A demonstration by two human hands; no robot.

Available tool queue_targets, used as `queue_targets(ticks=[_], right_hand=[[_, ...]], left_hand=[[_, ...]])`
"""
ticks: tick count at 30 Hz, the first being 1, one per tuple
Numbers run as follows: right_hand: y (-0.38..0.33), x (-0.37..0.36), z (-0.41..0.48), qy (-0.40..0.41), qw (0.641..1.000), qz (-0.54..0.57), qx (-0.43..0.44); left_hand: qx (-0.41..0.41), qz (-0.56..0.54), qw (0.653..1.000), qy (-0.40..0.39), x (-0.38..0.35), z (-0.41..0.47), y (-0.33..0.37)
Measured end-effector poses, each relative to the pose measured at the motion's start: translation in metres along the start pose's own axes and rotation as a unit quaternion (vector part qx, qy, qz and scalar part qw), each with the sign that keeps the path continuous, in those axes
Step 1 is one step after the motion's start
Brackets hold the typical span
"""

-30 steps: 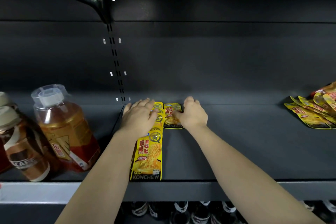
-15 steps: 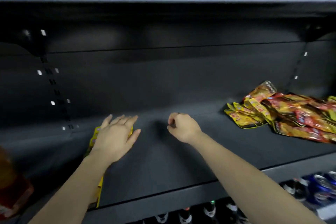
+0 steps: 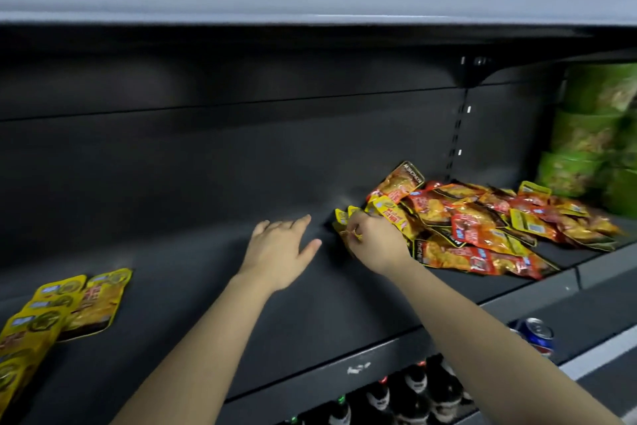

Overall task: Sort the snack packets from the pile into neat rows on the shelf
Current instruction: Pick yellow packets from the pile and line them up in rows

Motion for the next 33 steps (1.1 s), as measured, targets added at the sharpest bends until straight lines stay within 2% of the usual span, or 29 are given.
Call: queue_targets(ticks=[8,12,14,17,21,24,27,28,30,32,33], right_hand=[[0.067,0.022,0.015,0.019,1.0,-0.017,0.018],[0.071,0.025,0.022,0.054,0.997,-0.007,0.06],[0.066,0.024,0.025,0.067,0.994,-0.001,0.085],[0.062,0.022,0.033,0.068,0.993,0.016,0.095],[0.061,0.02,0.043,0.078,0.99,0.054,0.1],[0.065,0.012,0.044,0.078,0.986,0.107,0.097],[0.066,0.016,0.044,0.098,0.973,0.188,0.095],[0.065,0.018,0.043,0.093,0.967,0.217,0.092],[0.061,0.013,0.042,0.048,0.958,0.268,0.086],[0.053,0.004,0.041,-0.016,0.939,0.331,0.095],[0.049,0.0,0.039,-0.04,0.925,0.365,0.102]], left_hand=[[0.035,-0.058,0.995,-0.074,-0.042,0.052,0.057],[0.085,-0.089,0.988,-0.088,-0.056,0.069,0.064],[0.099,-0.14,0.981,-0.093,-0.063,0.07,0.064],[0.098,-0.25,0.961,-0.067,-0.068,0.068,0.057],[0.079,-0.288,0.954,0.003,-0.058,0.069,0.049],[0.115,-0.358,0.919,0.12,-0.037,0.066,0.035],[0.147,-0.473,0.846,0.198,-0.024,0.059,0.02],[0.148,-0.509,0.822,0.207,-0.022,0.057,0.019],[0.133,-0.548,0.797,0.215,-0.017,0.055,0.021],[0.108,-0.573,0.787,0.203,-0.017,0.057,0.029],[0.096,-0.57,0.792,0.196,-0.017,0.058,0.033]])
Point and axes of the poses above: each hand's wrist, its own z-axis towards the middle knuckle, its own x-axis out of the back of the hand, y = z × x, the point moved 9 cm from there along z, towards the middle knuckle
